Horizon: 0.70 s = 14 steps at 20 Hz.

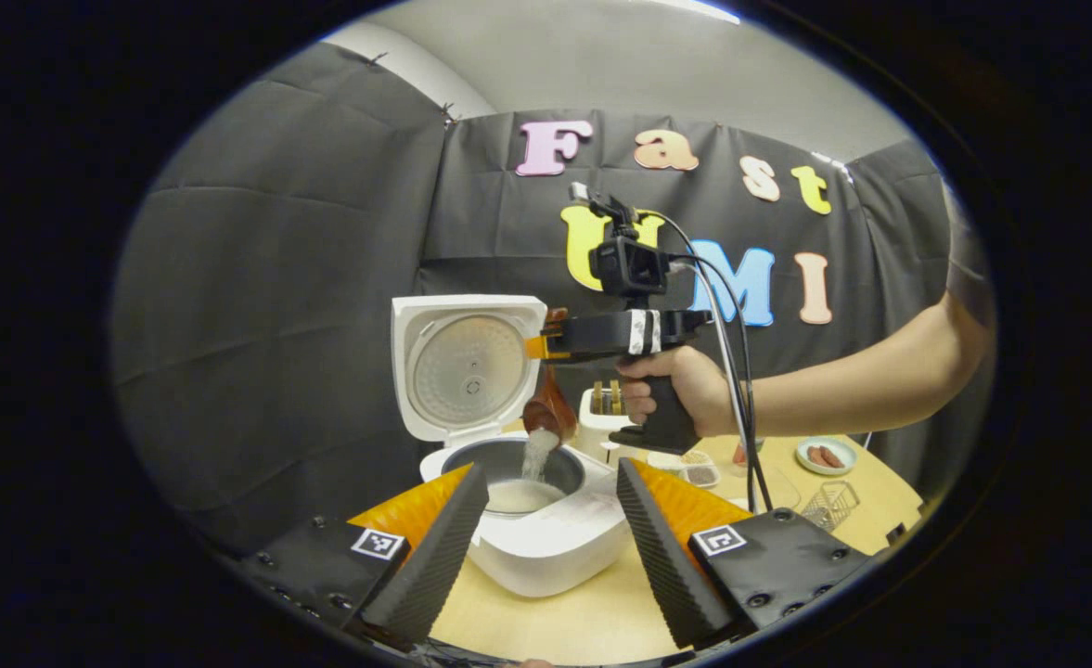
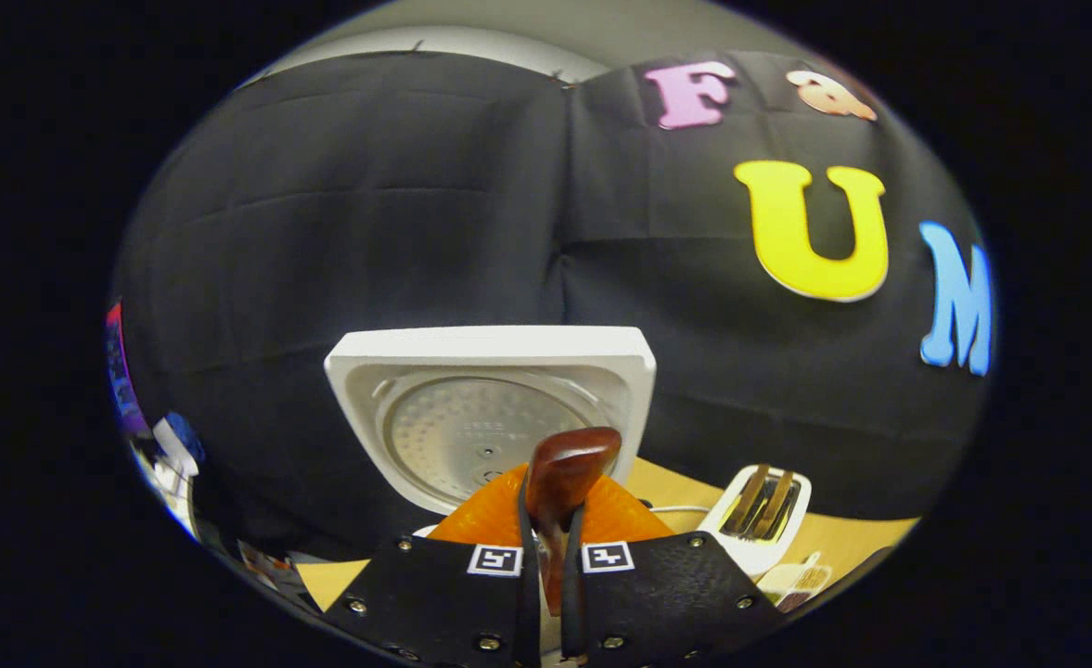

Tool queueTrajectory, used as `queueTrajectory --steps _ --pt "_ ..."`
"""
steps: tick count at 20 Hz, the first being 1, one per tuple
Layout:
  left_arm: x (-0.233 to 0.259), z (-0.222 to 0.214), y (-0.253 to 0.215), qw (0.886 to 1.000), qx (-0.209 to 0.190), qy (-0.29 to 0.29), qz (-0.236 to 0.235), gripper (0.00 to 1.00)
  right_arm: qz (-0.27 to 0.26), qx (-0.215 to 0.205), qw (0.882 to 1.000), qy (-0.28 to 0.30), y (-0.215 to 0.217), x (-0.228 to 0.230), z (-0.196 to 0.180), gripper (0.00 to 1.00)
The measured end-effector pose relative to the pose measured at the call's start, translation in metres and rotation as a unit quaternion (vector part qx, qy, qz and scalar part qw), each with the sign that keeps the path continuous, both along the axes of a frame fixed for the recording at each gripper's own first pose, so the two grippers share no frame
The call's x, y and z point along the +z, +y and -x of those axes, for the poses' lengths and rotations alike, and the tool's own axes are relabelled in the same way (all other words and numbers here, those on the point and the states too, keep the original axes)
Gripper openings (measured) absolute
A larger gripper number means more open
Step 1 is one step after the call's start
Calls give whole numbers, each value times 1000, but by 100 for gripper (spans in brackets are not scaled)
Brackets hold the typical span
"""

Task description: Close the left gripper, press the button to open the rice cooker; take a wooden spoon from the chopstick holder with the right hand, scoop a spoonful of rice and pour it into the rice cooker, then put the wooden spoon back into the chopstick holder.

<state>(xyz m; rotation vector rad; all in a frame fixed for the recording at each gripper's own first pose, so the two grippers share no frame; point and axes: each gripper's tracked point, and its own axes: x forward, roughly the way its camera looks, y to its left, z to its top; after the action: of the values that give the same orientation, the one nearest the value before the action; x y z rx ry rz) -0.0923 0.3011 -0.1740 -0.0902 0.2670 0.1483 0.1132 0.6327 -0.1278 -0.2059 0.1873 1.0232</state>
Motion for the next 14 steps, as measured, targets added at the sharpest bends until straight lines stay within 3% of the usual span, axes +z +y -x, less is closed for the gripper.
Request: queueTrajectory --steps 4,7,11,14 --pt "-3 -8 -2 1000 1 -7 2 97 13 50 995 -82 7 18 26 9" --pt "1 -9 0 1000 7 -14 2 95 6 66 993 -93 3 27 35 9" --pt "1 -8 -1 1000 8 -15 5 97 -43 37 998 -16 -13 37 16 9" --pt "2 -8 -4 1000 3 -18 14 97 -90 -32 992 82 -42 40 -15 9"
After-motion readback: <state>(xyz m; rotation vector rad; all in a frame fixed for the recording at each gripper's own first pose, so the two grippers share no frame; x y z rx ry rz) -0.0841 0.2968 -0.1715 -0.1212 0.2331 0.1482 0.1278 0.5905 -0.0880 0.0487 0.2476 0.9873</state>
